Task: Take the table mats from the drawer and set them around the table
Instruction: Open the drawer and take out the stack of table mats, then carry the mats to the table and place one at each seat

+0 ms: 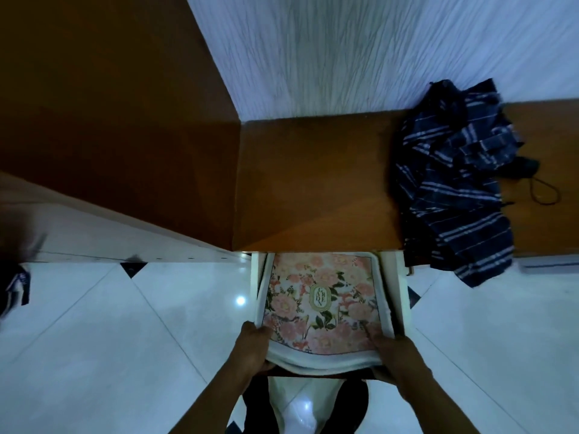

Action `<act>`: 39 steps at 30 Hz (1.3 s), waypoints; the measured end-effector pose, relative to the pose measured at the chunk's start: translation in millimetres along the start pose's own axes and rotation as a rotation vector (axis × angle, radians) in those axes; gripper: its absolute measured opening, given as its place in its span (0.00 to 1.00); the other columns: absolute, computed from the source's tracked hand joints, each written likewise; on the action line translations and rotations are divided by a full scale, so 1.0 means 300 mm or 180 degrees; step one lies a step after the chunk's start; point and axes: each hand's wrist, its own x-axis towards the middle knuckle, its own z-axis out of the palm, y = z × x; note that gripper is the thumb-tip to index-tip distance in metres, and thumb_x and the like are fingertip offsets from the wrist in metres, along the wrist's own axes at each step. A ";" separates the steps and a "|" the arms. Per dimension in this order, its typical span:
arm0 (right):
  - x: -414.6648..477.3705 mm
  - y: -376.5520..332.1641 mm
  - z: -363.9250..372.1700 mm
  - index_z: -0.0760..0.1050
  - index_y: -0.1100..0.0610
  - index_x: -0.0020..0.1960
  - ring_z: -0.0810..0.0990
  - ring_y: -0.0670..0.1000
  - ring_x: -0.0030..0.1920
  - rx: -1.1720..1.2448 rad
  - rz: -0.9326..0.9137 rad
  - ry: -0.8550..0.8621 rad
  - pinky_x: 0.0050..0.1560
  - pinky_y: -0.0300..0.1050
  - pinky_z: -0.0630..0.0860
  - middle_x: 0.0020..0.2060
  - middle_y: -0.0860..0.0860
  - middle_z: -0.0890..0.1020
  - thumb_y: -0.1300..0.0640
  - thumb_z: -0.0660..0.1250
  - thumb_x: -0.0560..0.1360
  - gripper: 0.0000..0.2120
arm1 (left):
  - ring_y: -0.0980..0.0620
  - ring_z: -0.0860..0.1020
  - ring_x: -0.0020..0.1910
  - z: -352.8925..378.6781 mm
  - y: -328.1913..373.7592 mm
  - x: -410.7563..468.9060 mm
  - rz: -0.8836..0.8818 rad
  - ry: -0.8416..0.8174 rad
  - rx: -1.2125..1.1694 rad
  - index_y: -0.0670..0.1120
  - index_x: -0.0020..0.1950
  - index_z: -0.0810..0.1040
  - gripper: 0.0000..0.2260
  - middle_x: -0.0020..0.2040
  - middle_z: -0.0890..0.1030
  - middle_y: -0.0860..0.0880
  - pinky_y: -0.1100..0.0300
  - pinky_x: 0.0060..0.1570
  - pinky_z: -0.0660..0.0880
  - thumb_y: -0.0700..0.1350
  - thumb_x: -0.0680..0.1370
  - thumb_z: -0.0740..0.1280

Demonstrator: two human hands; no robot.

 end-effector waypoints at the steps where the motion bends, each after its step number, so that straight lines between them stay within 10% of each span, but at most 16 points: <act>1: -0.037 -0.003 -0.014 0.74 0.61 0.55 0.80 0.67 0.48 -0.0069 -0.0119 0.0086 0.41 0.64 0.82 0.49 0.63 0.79 0.52 0.71 0.74 0.16 | 0.44 0.76 0.45 0.006 -0.007 -0.029 -0.0036 -0.0020 -0.0034 0.42 0.54 0.68 0.05 0.50 0.73 0.40 0.54 0.27 0.78 0.41 0.80 0.62; 11: -0.642 -0.004 -0.248 0.71 0.63 0.46 0.74 0.53 0.34 -0.0831 -0.1341 0.0264 0.35 0.46 0.69 0.37 0.59 0.77 0.53 0.64 0.78 0.12 | 0.42 0.76 0.52 -0.210 -0.006 -0.552 0.0340 -0.0495 0.0003 0.45 0.57 0.73 0.06 0.57 0.76 0.41 0.47 0.53 0.75 0.41 0.80 0.64; 25: -1.483 0.164 -0.326 0.68 0.57 0.36 0.67 0.49 0.30 0.0554 -0.2327 0.1328 0.33 0.46 0.65 0.29 0.49 0.69 0.50 0.68 0.76 0.15 | 0.46 0.82 0.50 -0.555 0.254 -1.233 0.2361 -0.1483 0.0904 0.49 0.53 0.78 0.10 0.51 0.84 0.48 0.49 0.52 0.78 0.38 0.75 0.71; 39: -2.179 1.090 -0.788 0.77 0.59 0.43 0.72 0.48 0.27 0.2437 -0.2725 0.2721 0.29 0.44 0.69 0.29 0.49 0.78 0.54 0.71 0.75 0.08 | 0.45 0.83 0.50 -0.107 -0.171 -1.975 0.3521 -0.3182 0.1948 0.47 0.52 0.80 0.09 0.51 0.85 0.46 0.45 0.53 0.78 0.39 0.74 0.72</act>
